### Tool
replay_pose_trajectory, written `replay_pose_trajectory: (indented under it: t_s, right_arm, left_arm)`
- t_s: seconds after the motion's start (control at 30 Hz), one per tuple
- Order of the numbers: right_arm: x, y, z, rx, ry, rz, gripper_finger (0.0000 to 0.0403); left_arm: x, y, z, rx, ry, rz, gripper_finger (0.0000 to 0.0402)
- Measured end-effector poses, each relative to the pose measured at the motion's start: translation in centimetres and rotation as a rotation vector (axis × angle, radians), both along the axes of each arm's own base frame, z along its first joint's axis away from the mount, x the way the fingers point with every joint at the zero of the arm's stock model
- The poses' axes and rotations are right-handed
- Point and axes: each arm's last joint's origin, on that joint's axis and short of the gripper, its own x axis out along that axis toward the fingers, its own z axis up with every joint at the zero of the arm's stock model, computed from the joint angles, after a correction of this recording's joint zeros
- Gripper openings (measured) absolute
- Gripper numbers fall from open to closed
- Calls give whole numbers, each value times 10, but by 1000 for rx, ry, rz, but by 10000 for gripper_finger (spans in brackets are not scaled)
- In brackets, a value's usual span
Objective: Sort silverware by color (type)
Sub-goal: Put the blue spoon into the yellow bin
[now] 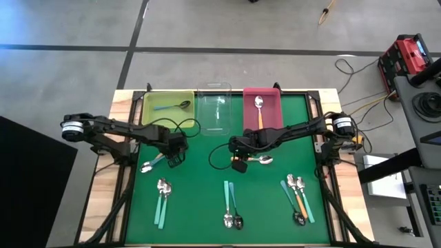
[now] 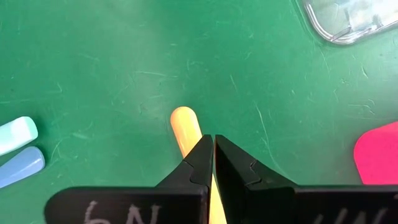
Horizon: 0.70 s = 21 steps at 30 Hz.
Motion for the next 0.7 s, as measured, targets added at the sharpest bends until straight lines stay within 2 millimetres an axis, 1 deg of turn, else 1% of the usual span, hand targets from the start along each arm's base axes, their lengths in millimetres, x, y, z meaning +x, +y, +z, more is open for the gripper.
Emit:
replay_pose_trajectory:
  t_s: [0.23,0.4,0.53,0.7]
  right_arm:
    - [-1,0,2,-13,-3,30,9]
    - [-4,0,13,-15,-33,38,9]
    - [-8,1,27,-22,-76,54,9]
    - [-7,2,41,-44,-160,91,9]
  left_arm:
    - [-5,-1,16,19,-81,-53,2]
    - [-9,-2,34,14,-168,-85,1]
    - [-5,-3,62,-8,-301,-151,1]
    - [-2,-5,102,32,-508,-258,1]
